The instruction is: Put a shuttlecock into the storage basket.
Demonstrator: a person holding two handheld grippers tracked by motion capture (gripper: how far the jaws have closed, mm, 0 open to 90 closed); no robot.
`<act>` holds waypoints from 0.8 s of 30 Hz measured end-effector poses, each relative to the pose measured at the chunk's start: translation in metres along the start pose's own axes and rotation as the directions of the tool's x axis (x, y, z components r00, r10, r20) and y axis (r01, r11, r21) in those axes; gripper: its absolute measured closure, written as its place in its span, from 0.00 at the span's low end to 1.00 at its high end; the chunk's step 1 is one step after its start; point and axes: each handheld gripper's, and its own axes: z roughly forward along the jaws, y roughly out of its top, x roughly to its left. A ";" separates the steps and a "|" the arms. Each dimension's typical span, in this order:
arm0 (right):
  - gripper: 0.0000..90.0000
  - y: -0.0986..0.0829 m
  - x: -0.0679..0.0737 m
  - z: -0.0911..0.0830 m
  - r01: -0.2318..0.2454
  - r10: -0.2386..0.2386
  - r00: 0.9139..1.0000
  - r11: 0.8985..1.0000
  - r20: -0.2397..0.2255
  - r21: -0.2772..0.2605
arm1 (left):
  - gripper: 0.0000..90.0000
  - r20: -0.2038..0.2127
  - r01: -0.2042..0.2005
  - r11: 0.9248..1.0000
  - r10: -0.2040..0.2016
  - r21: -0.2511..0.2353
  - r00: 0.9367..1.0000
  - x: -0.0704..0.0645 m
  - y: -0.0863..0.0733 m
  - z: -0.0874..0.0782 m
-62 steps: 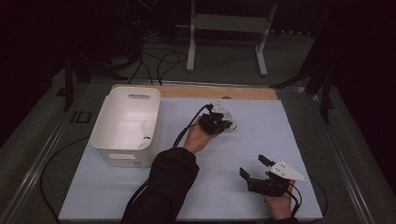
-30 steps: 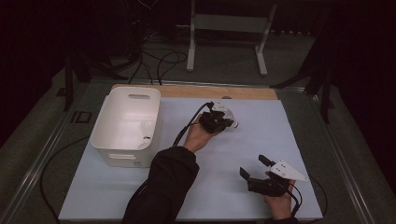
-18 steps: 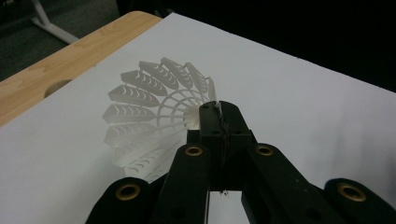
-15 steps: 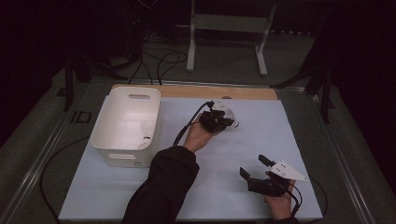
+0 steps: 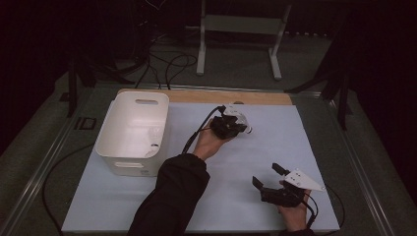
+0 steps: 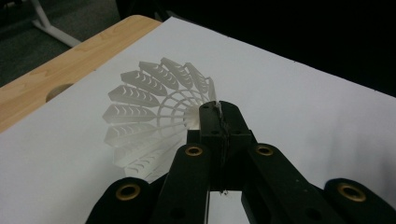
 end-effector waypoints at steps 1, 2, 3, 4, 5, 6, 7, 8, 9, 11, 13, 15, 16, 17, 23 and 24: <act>0.09 0.000 0.000 0.000 0.000 0.000 1.000 1.000 0.000 0.000 | 1.00 0.001 0.000 1.000 0.000 0.000 1.000 0.000 0.001 -0.001; 0.09 0.000 0.000 0.000 -0.001 0.001 1.000 1.000 0.000 0.000 | 1.00 0.003 0.000 1.000 0.000 -0.002 1.000 0.000 0.001 -0.001; 0.09 0.000 0.000 0.000 -0.001 0.001 1.000 1.000 0.000 0.000 | 1.00 0.003 -0.002 1.000 0.002 -0.002 1.000 -0.001 0.002 -0.002; 0.09 0.000 0.000 0.000 -0.005 0.005 1.000 1.000 -0.001 0.003 | 1.00 0.003 0.001 1.000 -0.001 -0.007 1.000 -0.001 0.003 -0.002; 0.09 0.000 0.000 0.000 -0.005 0.005 1.000 1.000 -0.002 0.003 | 1.00 0.002 0.001 1.000 -0.001 -0.004 1.000 -0.001 0.003 -0.003; 0.09 0.000 0.000 0.000 0.000 0.000 1.000 1.000 0.001 0.002 | 1.00 0.001 0.000 1.000 0.000 -0.003 1.000 -0.001 0.004 -0.003; 0.09 0.000 0.000 0.000 -0.001 0.000 1.000 1.000 0.002 0.001 | 1.00 -0.001 0.001 1.000 -0.001 -0.003 1.000 -0.001 0.004 -0.004; 0.09 0.000 0.000 0.000 0.000 0.000 1.000 1.000 0.003 0.005 | 1.00 0.000 -0.001 1.000 0.001 -0.001 1.000 -0.001 0.005 -0.005; 0.09 0.000 0.000 0.000 0.000 0.000 1.000 1.000 0.003 0.005 | 1.00 0.001 0.001 1.000 -0.001 -0.003 1.000 -0.001 0.005 -0.006; 0.09 0.000 0.000 0.000 -0.001 0.001 1.000 1.000 0.000 0.001 | 1.00 0.000 0.007 1.000 -0.007 -0.006 1.000 0.000 0.006 -0.007; 0.09 0.000 0.000 0.000 -0.001 0.001 1.000 1.000 -0.001 0.000 | 1.00 -0.001 0.006 1.000 -0.006 -0.006 1.000 0.000 0.007 -0.008; 0.09 0.000 0.000 0.000 -0.002 0.002 1.000 1.000 0.000 0.000 | 1.00 0.000 0.005 1.000 -0.005 -0.007 1.000 0.000 0.007 -0.009; 0.09 0.000 0.000 0.000 -0.002 0.002 1.000 1.000 0.003 0.003 | 1.00 -0.001 0.007 1.000 -0.007 -0.009 1.000 0.000 0.008 -0.009; 0.09 0.000 0.000 0.000 -0.002 0.002 1.000 1.000 0.003 0.003 | 1.00 -0.002 0.008 1.000 -0.008 -0.009 1.000 0.000 0.008 -0.010; 0.09 0.000 0.000 0.000 -0.002 0.002 1.000 1.000 0.002 0.001 | 1.00 -0.001 0.005 1.000 -0.005 -0.011 1.000 -0.001 0.010 -0.013; 0.09 0.000 0.000 0.000 -0.002 0.002 1.000 1.000 0.001 0.001 | 1.00 0.000 0.004 1.000 -0.004 -0.012 1.000 -0.001 0.010 -0.013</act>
